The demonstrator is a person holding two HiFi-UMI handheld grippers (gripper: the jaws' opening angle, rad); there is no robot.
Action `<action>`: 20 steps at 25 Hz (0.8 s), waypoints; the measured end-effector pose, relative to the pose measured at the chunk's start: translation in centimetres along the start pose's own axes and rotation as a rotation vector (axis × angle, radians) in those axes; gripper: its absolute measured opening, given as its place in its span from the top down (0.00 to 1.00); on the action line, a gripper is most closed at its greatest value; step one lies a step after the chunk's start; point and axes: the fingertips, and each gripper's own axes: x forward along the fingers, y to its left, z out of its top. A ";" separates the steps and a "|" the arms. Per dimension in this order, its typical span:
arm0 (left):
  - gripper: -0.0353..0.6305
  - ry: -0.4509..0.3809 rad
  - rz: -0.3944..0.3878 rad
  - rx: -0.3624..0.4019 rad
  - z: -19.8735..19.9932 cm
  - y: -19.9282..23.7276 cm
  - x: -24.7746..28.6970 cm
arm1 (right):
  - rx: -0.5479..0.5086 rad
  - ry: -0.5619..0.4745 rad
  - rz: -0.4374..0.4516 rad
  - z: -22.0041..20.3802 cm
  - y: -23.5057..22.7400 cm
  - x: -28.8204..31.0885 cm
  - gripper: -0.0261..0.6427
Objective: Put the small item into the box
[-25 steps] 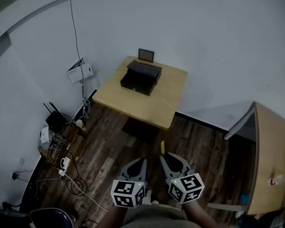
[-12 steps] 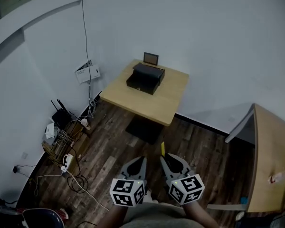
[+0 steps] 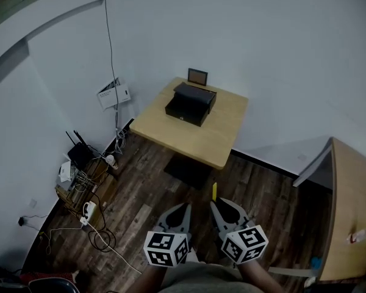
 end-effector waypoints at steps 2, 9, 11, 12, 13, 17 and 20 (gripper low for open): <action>0.94 0.004 0.003 -0.008 0.4 0.9 1.1 | 0.002 0.006 0.001 0.4 -0.7 1.5 0.88; 0.94 -0.002 0.025 -0.021 3.2 5.4 5.4 | -0.015 0.012 0.017 2.8 -2.9 7.7 0.88; 0.94 0.004 0.032 -0.020 4.3 6.7 6.6 | -0.013 0.012 0.015 3.6 -3.4 9.6 0.88; 0.94 0.010 0.036 -0.019 4.8 7.4 7.1 | -0.010 0.013 0.015 4.0 -3.6 10.6 0.88; 0.94 0.015 0.037 -0.020 5.4 8.1 7.6 | -0.008 0.014 0.016 4.4 -3.7 11.5 0.88; 0.94 0.014 0.017 -0.018 7.6 9.9 9.7 | -0.025 0.016 0.017 5.9 -4.0 15.0 0.88; 0.94 0.009 0.003 -0.015 8.8 11.4 11.4 | -0.015 0.011 0.016 6.3 -4.4 17.5 0.88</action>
